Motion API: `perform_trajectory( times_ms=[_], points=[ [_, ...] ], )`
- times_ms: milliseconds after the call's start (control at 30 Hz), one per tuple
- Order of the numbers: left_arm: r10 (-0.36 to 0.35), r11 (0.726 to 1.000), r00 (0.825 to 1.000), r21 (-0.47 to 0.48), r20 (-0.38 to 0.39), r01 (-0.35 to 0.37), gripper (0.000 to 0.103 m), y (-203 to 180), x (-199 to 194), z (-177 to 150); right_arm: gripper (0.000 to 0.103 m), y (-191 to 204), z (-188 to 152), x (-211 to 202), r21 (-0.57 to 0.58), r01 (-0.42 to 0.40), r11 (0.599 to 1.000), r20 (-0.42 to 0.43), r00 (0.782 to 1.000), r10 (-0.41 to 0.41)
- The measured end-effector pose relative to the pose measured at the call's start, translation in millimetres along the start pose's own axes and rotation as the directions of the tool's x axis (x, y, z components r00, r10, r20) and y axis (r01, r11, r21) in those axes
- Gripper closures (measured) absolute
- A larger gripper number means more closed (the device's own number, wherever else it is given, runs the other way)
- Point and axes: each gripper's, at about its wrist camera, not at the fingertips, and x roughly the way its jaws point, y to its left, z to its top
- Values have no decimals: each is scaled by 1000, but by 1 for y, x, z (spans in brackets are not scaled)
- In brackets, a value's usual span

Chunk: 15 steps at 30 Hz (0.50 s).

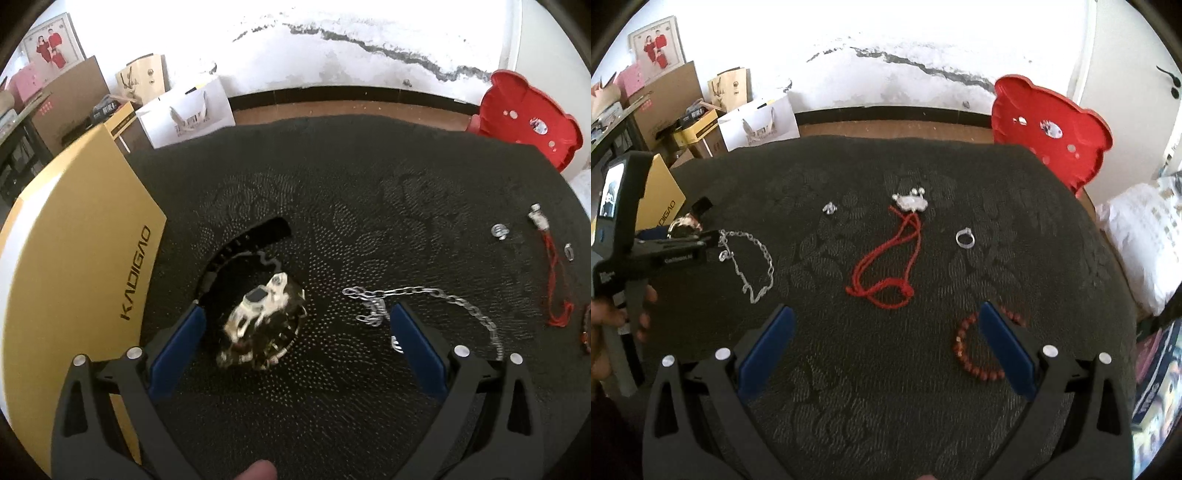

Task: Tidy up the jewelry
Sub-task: 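Lower the left tool onto the black watch and close around it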

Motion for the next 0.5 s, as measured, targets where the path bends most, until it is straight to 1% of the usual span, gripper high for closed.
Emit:
perform_trajectory(
  times_ms=[67,167,233,333,367,400,467,500],
  points=[
    [-7,1000,1000,10,-3,7,6,1,5,0,6,1,9,10,3,-5,1000,-5,1000,5],
    [4,998,1000,58,15,-5,6,-1,6,-2,6,6,19,17,-11,-9,1000,12,1000,9],
    [0,998,1000,62,21,-1,6,1,7,-1,6,6,21,21,-4,-21,1000,16,1000,21],
    [-7,1000,1000,19,13,7,6,8,1,0,6,10,23,28,-45,-21,999,2,1000,21],
    [-38,999,999,-11,32,38,6,11,-8,2,6,8,23,29,-45,-18,999,7,1000,18],
    [-39,999,998,-8,48,40,6,12,-11,3,6,5,23,28,-35,-20,999,11,1000,21],
    [12,1000,998,17,67,-13,6,9,-12,6,6,-3,23,29,3,-34,999,10,999,34],
    [26,999,998,27,63,-28,6,9,-8,6,6,-6,23,29,12,-34,999,10,999,34]
  ],
)
